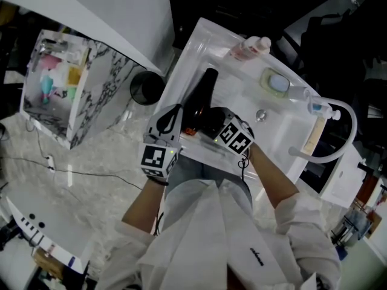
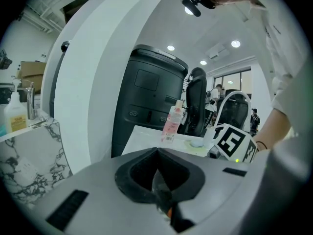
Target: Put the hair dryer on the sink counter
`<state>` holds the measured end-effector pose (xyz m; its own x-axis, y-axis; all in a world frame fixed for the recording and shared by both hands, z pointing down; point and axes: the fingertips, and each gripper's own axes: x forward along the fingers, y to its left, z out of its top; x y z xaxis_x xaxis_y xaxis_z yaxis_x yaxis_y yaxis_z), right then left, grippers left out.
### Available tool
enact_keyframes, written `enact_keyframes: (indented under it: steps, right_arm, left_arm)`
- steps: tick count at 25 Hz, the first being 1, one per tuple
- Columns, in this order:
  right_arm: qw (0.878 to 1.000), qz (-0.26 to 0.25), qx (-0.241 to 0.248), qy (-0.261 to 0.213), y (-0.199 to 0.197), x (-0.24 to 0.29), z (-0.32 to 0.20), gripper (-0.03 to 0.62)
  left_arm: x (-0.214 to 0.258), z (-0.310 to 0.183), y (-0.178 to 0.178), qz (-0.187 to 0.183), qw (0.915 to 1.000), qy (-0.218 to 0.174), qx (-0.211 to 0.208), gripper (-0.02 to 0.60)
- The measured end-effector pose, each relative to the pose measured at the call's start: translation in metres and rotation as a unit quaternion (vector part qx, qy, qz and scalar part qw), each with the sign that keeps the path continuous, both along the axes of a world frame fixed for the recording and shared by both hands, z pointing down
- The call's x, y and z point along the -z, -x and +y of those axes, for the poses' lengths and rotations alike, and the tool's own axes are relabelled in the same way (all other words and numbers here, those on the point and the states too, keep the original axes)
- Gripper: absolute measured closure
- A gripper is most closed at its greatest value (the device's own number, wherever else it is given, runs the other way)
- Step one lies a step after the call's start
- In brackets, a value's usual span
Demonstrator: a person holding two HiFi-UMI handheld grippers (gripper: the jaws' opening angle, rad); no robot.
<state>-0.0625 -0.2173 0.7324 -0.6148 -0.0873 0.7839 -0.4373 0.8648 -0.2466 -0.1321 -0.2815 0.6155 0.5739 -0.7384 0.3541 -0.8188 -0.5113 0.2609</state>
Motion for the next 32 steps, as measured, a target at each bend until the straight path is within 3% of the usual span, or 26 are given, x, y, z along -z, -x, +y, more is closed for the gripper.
enact_keyframes:
  steps: [16,27,32]
  right_arm:
    - [1.0,0.0,0.013,0.001,0.001,-0.006,-0.002,0.292]
    - [0.999,-0.033,-0.007,0.005,-0.001,0.004,-0.006,0.229]
    - [0.999,-0.043,-0.015,-0.001,-0.007,0.014,-0.006,0.229]
  left_arm:
    - [-0.015,0.012,-0.007,-0.008,0.9997,0.022,-0.008,0.558]
    - [-0.008,0.009,-0.01,-0.007,0.9998,0.017,-0.006,0.558]
    - [-0.003,0.01,-0.012,-0.011,0.9998,0.012,-0.006,0.558]
